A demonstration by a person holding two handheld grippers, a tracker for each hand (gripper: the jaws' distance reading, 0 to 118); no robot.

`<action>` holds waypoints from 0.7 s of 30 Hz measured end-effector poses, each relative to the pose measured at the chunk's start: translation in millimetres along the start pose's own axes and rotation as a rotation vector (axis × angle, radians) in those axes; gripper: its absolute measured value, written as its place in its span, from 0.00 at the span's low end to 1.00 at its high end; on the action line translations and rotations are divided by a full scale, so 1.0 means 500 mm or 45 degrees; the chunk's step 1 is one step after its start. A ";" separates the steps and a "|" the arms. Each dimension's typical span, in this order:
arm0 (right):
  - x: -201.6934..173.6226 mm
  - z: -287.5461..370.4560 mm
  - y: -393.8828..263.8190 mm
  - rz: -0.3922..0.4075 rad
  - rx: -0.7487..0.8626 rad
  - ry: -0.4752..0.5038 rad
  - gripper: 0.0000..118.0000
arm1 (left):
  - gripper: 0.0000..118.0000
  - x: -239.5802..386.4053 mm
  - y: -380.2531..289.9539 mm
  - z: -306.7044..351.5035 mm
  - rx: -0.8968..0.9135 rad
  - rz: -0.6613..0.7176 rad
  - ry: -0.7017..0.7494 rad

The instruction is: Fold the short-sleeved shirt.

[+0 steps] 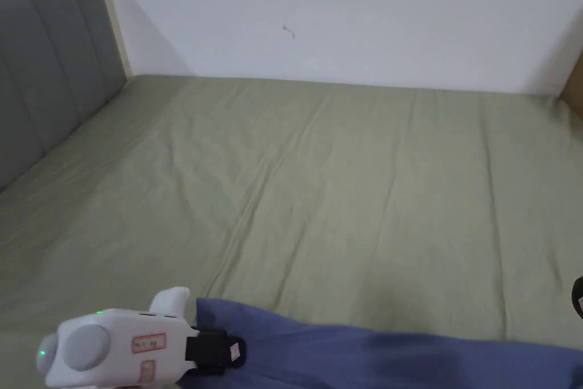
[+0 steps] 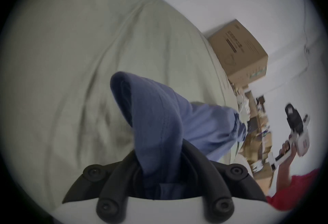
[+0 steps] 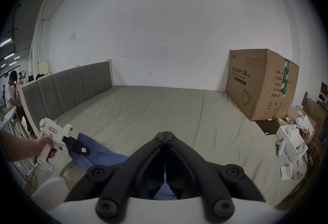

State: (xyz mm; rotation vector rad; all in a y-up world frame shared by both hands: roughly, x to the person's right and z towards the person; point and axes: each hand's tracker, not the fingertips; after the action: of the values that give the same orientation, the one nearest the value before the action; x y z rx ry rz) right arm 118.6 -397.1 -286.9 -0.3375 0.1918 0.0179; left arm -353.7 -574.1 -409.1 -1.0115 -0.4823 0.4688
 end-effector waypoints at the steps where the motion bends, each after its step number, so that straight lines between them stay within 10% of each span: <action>1: 0.007 0.005 -0.001 -0.018 0.003 0.001 0.00 | 0.06 0.015 0.011 0.032 0.015 -0.062 0.067; 7: 0.038 0.035 -0.023 -0.075 -0.002 0.017 0.00 | 0.06 0.106 0.032 0.147 -0.050 -0.386 0.807; 15: 0.122 0.099 -0.038 -0.104 0.003 -0.039 0.00 | 0.09 0.308 -0.014 -0.055 -0.149 -0.021 0.062; 16: 0.132 0.110 -0.034 -0.104 0.007 -0.048 0.00 | 0.22 0.334 -0.015 -0.096 -0.181 0.006 -0.012; 18: 0.149 0.128 -0.029 -0.093 0.013 -0.086 0.00 | 0.92 0.365 -0.018 -0.157 -0.238 0.044 -0.085; 21: 0.170 0.149 -0.030 -0.095 0.016 -0.124 0.00 | 0.90 0.381 -0.004 -0.162 -0.094 -0.061 -0.009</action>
State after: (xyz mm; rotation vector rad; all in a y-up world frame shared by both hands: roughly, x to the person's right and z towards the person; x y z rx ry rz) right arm 216.7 -388.0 -229.0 -0.3302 0.0829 -0.0405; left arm -153.5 -520.2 -412.6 -1.0669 -0.5322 0.4146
